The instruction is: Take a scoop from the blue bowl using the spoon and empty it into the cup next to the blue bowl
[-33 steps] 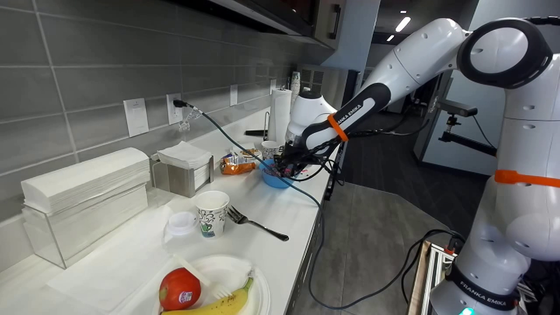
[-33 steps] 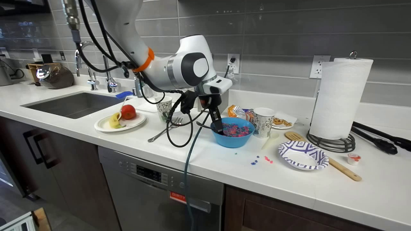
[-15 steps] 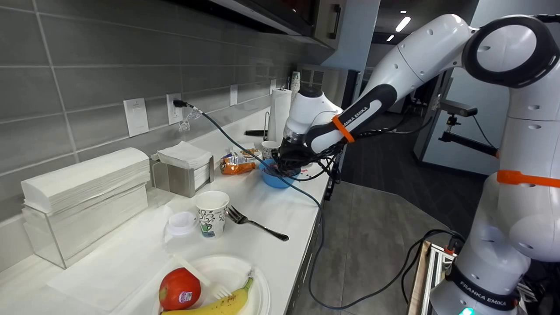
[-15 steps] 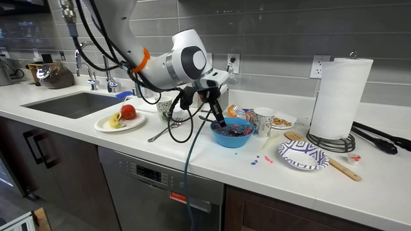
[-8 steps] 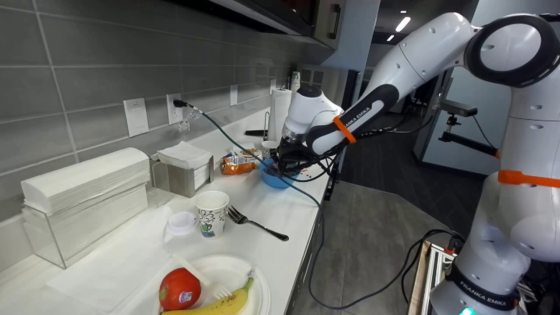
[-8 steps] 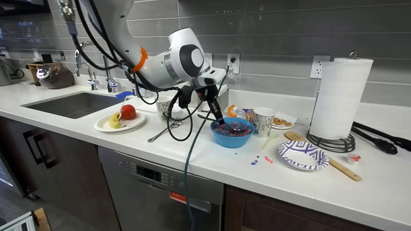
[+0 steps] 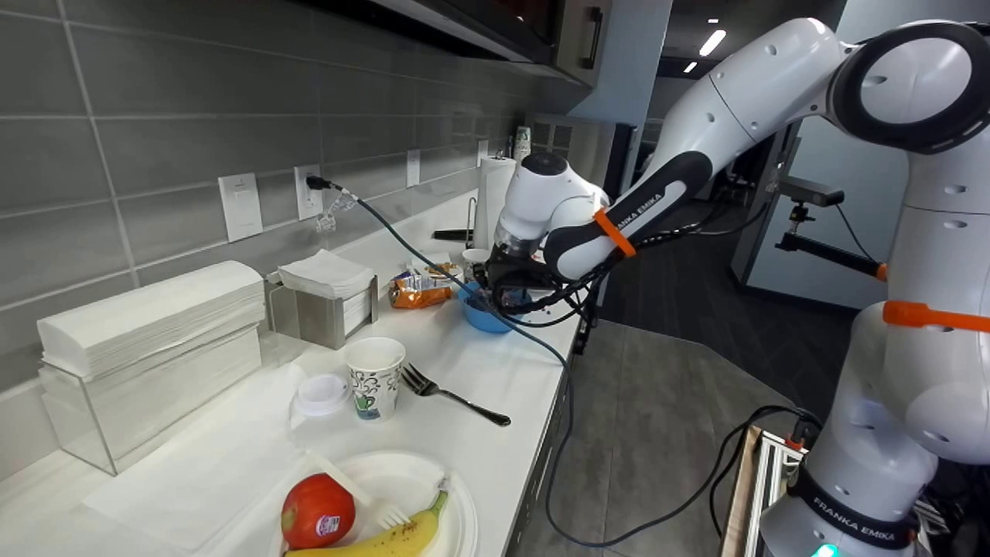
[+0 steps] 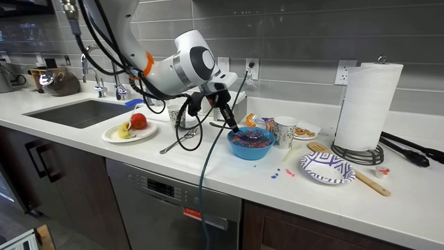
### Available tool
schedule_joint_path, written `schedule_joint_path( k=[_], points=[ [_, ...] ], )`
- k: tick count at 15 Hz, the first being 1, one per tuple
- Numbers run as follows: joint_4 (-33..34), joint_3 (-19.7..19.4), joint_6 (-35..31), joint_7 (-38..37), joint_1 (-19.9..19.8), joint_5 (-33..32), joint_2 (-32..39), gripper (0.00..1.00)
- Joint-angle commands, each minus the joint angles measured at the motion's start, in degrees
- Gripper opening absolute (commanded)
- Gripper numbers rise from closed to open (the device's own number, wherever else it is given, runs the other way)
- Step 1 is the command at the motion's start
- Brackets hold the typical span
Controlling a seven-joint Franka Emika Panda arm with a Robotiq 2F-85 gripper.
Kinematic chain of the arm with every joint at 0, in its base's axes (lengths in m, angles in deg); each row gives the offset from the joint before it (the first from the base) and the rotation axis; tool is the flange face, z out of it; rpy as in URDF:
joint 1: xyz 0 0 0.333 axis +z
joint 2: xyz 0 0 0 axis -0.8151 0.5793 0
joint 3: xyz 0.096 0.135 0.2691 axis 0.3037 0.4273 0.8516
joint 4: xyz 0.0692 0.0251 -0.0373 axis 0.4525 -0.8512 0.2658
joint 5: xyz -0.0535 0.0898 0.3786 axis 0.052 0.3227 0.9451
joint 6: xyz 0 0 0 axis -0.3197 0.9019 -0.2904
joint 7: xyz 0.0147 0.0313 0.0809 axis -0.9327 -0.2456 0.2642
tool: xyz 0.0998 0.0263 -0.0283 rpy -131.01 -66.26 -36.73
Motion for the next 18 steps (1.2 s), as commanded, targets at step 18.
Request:
schedule_joint_path(
  k=[18],
  points=[
    [2.6,3.7,10.4,-2.4,-6.1,-5.7,-6.6,0.03]
  ],
)
